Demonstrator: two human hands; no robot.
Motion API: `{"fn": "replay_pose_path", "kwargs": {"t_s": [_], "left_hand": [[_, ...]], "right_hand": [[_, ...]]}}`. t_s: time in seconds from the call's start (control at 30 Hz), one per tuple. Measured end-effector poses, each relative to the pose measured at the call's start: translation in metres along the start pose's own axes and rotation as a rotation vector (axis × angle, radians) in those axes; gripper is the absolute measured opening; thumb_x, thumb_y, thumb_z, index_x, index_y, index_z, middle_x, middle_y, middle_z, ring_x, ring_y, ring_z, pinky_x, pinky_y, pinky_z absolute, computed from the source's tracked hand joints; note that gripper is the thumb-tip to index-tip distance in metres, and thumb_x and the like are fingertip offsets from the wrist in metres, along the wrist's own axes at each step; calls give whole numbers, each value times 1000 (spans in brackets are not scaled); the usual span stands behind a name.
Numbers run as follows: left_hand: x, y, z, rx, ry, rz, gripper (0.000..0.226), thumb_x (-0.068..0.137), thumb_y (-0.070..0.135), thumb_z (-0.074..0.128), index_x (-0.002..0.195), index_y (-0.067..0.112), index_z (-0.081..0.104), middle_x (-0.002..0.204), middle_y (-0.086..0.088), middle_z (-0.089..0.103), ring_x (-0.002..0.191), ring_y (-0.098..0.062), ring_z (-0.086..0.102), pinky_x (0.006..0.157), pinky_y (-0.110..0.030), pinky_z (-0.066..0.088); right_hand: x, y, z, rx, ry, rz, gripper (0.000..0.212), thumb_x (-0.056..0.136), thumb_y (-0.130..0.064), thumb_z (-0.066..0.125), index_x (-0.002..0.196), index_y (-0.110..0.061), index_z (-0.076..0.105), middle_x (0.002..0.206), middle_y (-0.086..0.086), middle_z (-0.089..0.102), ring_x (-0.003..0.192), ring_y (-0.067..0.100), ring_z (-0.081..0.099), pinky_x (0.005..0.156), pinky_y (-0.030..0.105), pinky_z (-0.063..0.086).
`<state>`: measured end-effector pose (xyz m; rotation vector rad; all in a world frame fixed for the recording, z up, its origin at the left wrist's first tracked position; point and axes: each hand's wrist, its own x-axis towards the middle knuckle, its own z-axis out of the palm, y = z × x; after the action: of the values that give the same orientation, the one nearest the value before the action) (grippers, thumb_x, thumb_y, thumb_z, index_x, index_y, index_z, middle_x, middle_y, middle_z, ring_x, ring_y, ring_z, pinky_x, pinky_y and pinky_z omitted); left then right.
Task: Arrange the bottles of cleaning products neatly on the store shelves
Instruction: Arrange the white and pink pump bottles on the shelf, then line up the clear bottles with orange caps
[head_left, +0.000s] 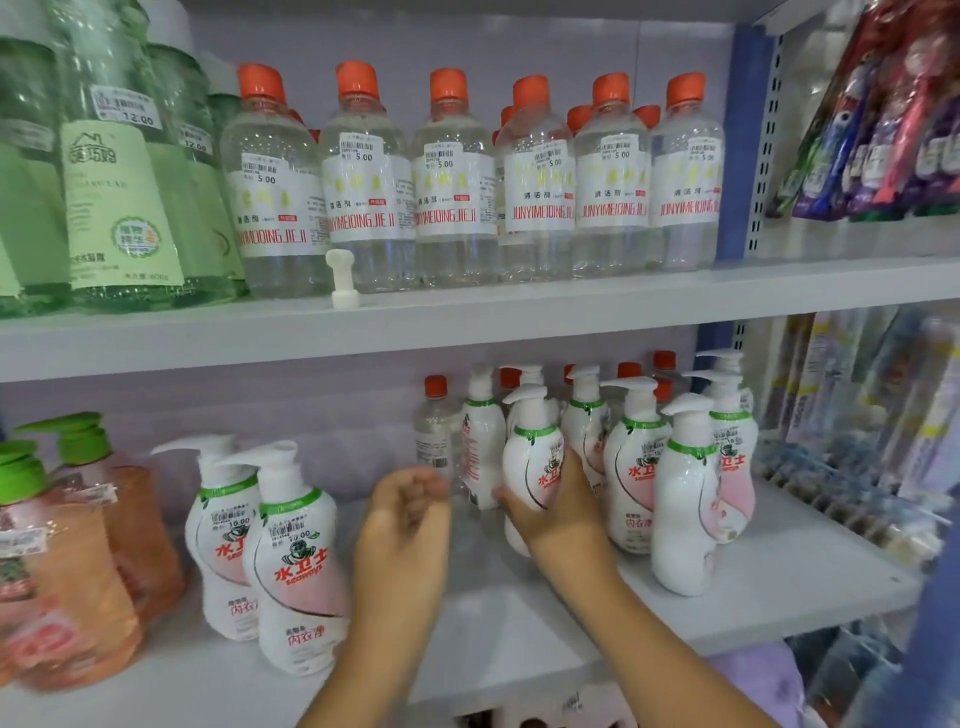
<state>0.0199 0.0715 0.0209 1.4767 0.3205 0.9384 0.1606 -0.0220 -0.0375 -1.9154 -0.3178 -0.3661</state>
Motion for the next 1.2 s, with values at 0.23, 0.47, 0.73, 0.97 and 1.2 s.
{"fn": "replay_pose_path", "kwargs": {"t_s": [0.23,0.47,0.73,0.97,1.2], "left_hand": [[135,-81,70,256,74,-227,60,88,25,67,143,18,46,143,-15,52,126,-35,56,103,-42,50],[151,-106,80,311,-61,-169,84,88,27,74,158,22,28,150,-15,47,130,-35,55,88,-28,41],[93,-92,52,365,-2,-66,71,85,32,74,146,30,38,124,-10,50,104,-34,64,90,-45,56],[-7,-70,-22,329,-105,88,69,87,24,73,146,40,39,125,2,62,113,-13,63,92,-31,51],[-21,-63,-39,258,-158,111,80,71,52,69,145,48,40,136,12,60,125,-7,58,107,-42,47]], "right_hand": [[-13,27,-10,-6,98,-58,84,80,-42,81,148,-23,36,138,-5,56,128,14,54,107,33,45],[-13,37,-14,19,51,-67,78,81,-52,75,145,-29,38,136,-10,56,126,9,54,106,29,45],[-12,36,-10,-70,57,-85,80,86,-48,73,149,-16,36,143,4,50,130,24,51,102,39,48],[-1,12,18,-31,-258,19,81,92,-51,63,154,-21,20,147,0,38,133,20,44,108,31,38],[15,-18,60,-26,-654,-95,58,93,-16,66,143,-11,38,136,10,53,123,26,55,108,39,45]]}}
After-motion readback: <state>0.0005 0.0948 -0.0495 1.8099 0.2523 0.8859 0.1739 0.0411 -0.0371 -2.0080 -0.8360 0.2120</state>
